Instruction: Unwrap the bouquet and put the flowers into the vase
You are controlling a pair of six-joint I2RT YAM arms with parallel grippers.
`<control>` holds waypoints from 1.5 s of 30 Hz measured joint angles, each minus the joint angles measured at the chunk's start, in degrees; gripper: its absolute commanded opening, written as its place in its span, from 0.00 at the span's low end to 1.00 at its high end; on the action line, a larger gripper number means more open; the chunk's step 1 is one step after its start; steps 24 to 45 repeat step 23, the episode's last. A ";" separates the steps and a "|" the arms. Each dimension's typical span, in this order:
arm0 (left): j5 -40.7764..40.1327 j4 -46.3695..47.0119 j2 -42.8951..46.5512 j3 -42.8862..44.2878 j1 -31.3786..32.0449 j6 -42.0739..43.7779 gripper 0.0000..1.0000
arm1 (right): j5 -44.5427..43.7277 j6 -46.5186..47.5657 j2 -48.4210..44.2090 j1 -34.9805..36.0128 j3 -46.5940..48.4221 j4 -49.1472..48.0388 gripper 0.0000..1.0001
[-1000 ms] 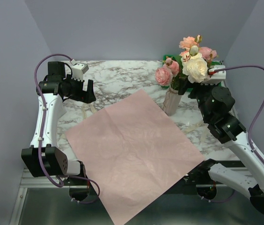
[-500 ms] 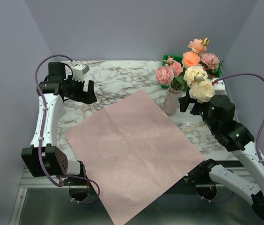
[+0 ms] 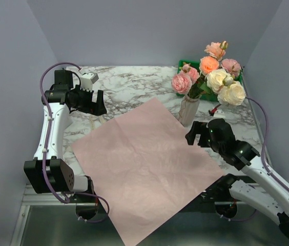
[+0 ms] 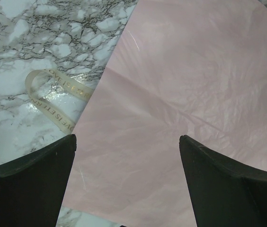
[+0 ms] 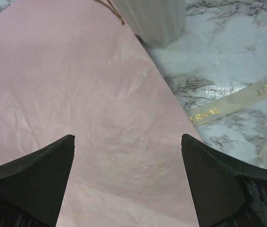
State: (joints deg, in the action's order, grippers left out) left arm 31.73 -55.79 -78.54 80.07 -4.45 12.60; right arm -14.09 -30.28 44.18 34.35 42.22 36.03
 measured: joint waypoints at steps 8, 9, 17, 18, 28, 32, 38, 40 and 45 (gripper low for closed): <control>0.07 0.00 0.00 -0.07 0.02 0.00 0.99 | -7.37 -0.17 0.17 14.67 -3.78 -8.90 1.00; 0.07 0.00 0.00 -0.07 0.00 0.00 0.99 | -8.41 -0.15 1.44 16.37 -3.91 -10.19 1.00; 0.09 0.22 0.11 -0.59 0.00 0.02 0.99 | -17.09 0.37 10.47 24.09 -3.93 -17.53 1.00; 0.09 0.31 0.17 -0.83 0.00 0.04 0.99 | -18.14 0.57 10.62 24.65 -3.93 -18.14 1.00; 0.07 0.44 0.26 -2.29 0.02 0.28 0.99 | -22.49 1.70 11.06 27.89 -3.85 -19.85 1.00; 0.07 0.44 0.26 -2.29 0.02 0.28 0.99 | -22.49 1.70 11.06 27.89 -3.85 -19.85 1.00; 0.07 0.44 0.26 -2.29 0.02 0.28 0.99 | -22.49 1.70 11.06 27.89 -3.85 -19.85 1.00; 0.07 0.44 0.26 -2.29 0.02 0.28 0.99 | -22.49 1.70 11.06 27.89 -3.85 -19.85 1.00; 0.07 0.44 0.26 -2.29 0.02 0.28 0.99 | -22.49 1.70 11.06 27.89 -3.85 -19.85 1.00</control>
